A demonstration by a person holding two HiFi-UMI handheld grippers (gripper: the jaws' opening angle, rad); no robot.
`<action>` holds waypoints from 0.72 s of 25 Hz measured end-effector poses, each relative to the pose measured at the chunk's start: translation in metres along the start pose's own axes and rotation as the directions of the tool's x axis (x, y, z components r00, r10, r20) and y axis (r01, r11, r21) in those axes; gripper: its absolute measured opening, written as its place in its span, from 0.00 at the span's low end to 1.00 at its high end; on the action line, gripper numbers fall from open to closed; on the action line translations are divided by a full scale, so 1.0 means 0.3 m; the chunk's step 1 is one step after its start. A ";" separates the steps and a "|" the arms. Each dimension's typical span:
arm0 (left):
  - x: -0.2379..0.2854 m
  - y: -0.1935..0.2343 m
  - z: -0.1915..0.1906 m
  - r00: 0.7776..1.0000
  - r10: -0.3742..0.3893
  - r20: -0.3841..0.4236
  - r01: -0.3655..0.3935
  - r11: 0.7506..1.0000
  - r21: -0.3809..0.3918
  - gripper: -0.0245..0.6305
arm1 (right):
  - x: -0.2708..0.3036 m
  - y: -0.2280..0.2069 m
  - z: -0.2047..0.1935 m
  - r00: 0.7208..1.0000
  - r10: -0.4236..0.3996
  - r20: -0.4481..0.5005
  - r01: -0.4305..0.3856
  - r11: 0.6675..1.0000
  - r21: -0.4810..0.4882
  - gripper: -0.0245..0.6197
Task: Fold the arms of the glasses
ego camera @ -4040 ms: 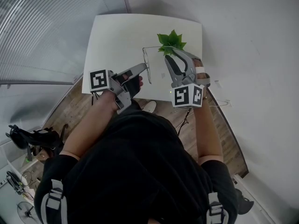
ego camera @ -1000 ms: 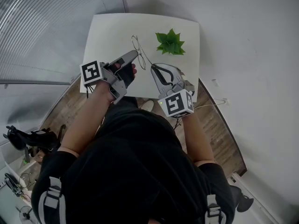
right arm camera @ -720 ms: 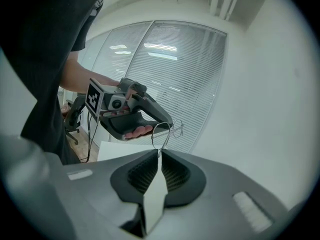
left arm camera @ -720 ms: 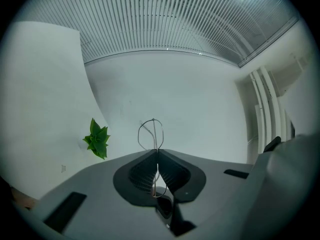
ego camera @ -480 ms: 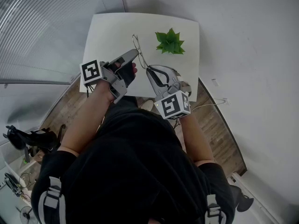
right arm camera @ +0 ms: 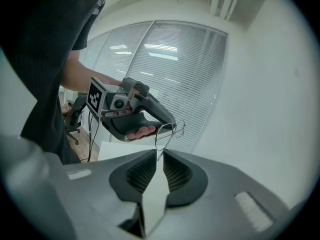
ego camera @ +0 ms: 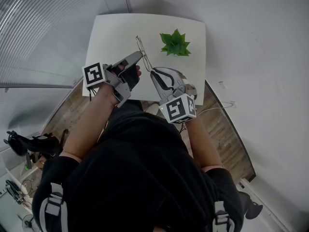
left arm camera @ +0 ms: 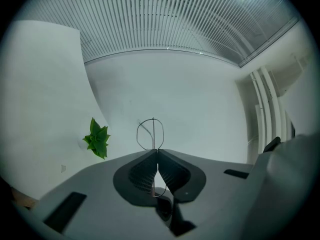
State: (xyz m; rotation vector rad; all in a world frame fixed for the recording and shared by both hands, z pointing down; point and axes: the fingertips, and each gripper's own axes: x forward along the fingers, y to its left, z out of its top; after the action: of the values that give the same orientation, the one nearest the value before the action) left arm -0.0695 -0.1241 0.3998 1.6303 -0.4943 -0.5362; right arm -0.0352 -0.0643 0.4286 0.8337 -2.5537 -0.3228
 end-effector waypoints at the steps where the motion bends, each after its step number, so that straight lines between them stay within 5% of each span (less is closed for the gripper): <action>1: -0.001 0.000 0.001 1.000 0.001 0.001 -0.001 1.000 0.000 0.06 | -0.003 -0.004 0.003 1.000 -0.002 0.003 0.002 1.000 0.000 0.13; 12: -0.004 0.017 0.008 1.000 0.003 -0.005 -0.003 1.000 -0.005 0.06 | -0.099 -0.158 0.094 0.985 -0.107 0.138 0.095 0.991 0.093 0.17; 18: -0.007 0.031 -0.020 1.000 0.002 -0.027 -0.003 1.000 -0.014 0.06 | -0.160 -0.266 0.076 0.950 -0.215 0.227 0.145 0.946 0.289 0.08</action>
State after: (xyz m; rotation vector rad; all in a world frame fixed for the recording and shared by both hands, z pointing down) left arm -0.0678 -0.1192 0.4098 1.6211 -0.4709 -0.5139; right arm 0.0293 -0.0964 0.3654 1.2046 -2.8086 -0.1461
